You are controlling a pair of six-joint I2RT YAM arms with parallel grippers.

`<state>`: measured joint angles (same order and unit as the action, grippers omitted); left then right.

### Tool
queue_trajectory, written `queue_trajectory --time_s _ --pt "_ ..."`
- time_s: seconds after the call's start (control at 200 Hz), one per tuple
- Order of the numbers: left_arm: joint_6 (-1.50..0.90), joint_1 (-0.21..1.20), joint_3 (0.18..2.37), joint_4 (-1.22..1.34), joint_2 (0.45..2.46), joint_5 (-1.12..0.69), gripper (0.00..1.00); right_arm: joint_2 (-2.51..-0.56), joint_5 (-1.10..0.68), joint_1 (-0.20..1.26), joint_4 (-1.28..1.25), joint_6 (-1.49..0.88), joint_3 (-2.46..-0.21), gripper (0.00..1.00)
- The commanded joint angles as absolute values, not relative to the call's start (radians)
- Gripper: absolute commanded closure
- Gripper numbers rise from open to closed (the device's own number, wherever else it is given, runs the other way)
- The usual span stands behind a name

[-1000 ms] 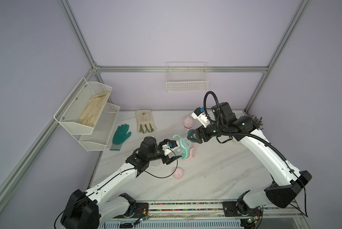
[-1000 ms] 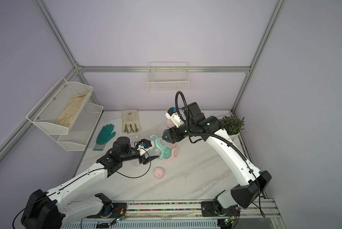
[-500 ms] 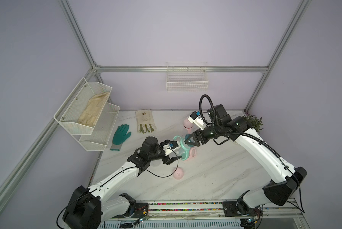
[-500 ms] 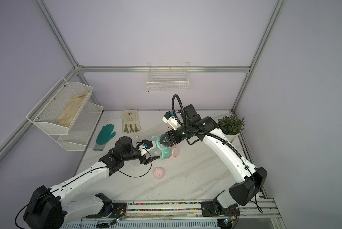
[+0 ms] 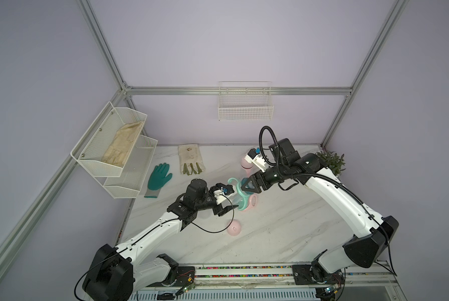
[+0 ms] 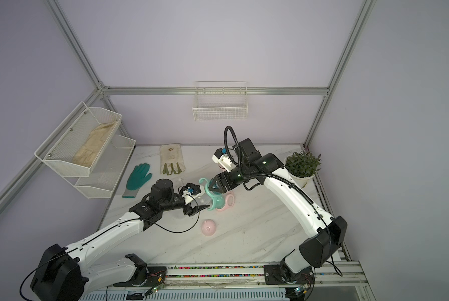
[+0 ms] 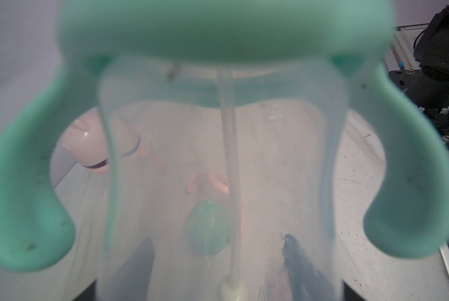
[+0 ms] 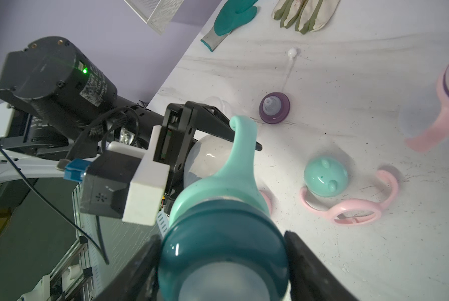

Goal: Assemble the baby bottles
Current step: Close the nipple on the baby bottle, then screw the nipple onto the baby bottle.

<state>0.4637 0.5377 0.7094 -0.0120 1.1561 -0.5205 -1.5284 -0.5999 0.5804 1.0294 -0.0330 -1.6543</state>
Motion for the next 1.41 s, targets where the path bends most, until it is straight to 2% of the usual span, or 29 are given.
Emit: queue_trajectory --time_s 0.0,0.295,0.44,0.705,0.82,1.065,1.165,1.245,1.32,1.4 --pt "0.478 0.535 0.786 0.028 1.157 -0.542 1.00 -1.543 -0.627 0.592 1.004 -0.029 -1.645 0.66" --pt "0.474 0.535 0.785 0.036 1.150 -0.532 1.00 -1.549 -0.624 0.595 0.995 -0.038 -1.618 0.66" --pt "0.480 0.535 0.770 0.072 1.148 -0.471 1.00 -1.549 -0.616 0.595 0.934 -0.087 -1.584 0.68" --pt "0.511 0.538 0.714 0.270 1.150 -0.223 1.00 -1.546 -0.593 0.595 0.601 -0.388 -1.458 0.74" --pt "0.550 0.544 0.711 0.337 1.163 -0.061 1.00 -1.554 -0.566 0.595 0.474 -0.534 -1.435 0.76" --pt "0.614 0.560 0.638 0.645 1.177 0.190 1.00 -1.548 -0.488 0.611 0.152 -0.838 -1.343 0.80" --pt "0.646 0.566 0.630 0.729 1.197 0.272 1.00 -1.560 -0.422 0.634 0.088 -0.924 -1.336 0.67" --pt "0.674 0.574 0.635 0.747 1.213 0.314 1.00 -1.569 -0.398 0.644 0.083 -0.931 -1.359 0.46" --pt "0.684 0.578 0.634 0.729 1.219 0.306 1.00 -1.570 -0.383 0.644 0.138 -0.857 -1.407 0.30" --pt "0.647 0.580 0.642 0.627 1.204 0.264 1.00 -1.548 -0.375 0.644 0.246 -0.674 -1.471 0.15"
